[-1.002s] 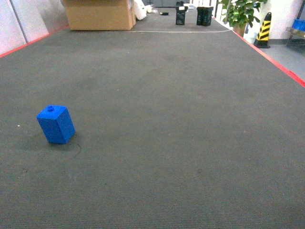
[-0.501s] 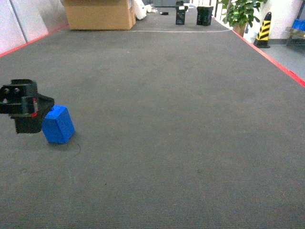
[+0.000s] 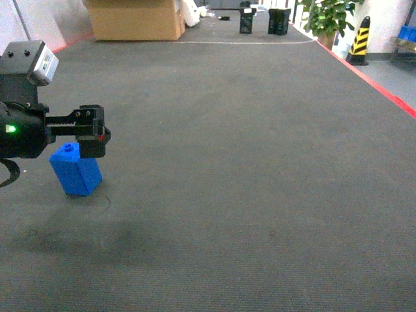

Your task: Sort blue parts and orange caps into right shelf containers

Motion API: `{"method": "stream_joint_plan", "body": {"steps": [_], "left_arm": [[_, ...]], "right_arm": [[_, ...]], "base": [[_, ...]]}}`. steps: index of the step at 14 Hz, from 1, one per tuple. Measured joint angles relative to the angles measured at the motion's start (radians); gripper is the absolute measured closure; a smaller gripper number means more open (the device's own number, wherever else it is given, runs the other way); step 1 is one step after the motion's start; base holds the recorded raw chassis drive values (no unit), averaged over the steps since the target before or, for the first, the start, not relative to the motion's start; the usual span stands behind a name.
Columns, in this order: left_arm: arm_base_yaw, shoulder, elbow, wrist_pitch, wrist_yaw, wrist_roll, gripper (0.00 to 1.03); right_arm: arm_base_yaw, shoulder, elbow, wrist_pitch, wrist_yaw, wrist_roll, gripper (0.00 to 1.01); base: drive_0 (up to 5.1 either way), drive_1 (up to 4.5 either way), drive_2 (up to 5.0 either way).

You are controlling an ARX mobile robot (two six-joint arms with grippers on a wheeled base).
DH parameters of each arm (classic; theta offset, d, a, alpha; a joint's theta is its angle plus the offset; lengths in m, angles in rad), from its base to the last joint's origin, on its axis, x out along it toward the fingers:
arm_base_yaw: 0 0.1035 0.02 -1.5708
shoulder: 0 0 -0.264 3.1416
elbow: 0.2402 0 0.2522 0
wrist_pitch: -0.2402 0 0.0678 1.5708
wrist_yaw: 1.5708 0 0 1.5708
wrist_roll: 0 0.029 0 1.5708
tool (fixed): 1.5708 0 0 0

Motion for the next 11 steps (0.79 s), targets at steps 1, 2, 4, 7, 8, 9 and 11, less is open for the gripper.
{"method": "stream_joint_plan", "body": {"steps": [1,2,4,7,8,9,11], "left_arm": [[0.01,0.043,0.039,-0.001,-0.007,0.002,0.05],[0.016,0.065,0.058,-0.004,-0.012,0.003,0.05],[0.032,0.102,0.09,-0.016,-0.023,-0.001,0.05],[0.037,0.166,0.126,0.022,-0.029,-0.017,0.05],[0.04,0.196,0.139,0.001,-0.03,-0.025,0.05],[0.04,0.219,0.137,-0.032,-0.032,-0.023,0.11],[0.047,0.228,0.123,-0.034,-0.033,-0.023,0.35]], "right_arm": [[0.0,0.0,0.0,0.0,0.0,0.0,0.57],[0.0,0.0,0.0,0.0,0.0,0.0,0.57],[0.0,0.0,0.0,0.0,0.0,0.0,0.57],[0.0,0.0,0.0,0.0,0.0,0.0,0.57],[0.0,0.0,0.0,0.0,0.0,0.0,0.57],[0.0,0.0,0.0,0.0,0.0,0.0,0.57],[0.0,0.0,0.0,0.0,0.0,0.0,0.57]], "base": [[0.0,0.0,0.0],[0.0,0.0,0.0],[0.0,0.0,0.0],[0.0,0.0,0.0],[0.0,0.0,0.0],[0.0,0.0,0.0],[0.0,0.0,0.0]]}}
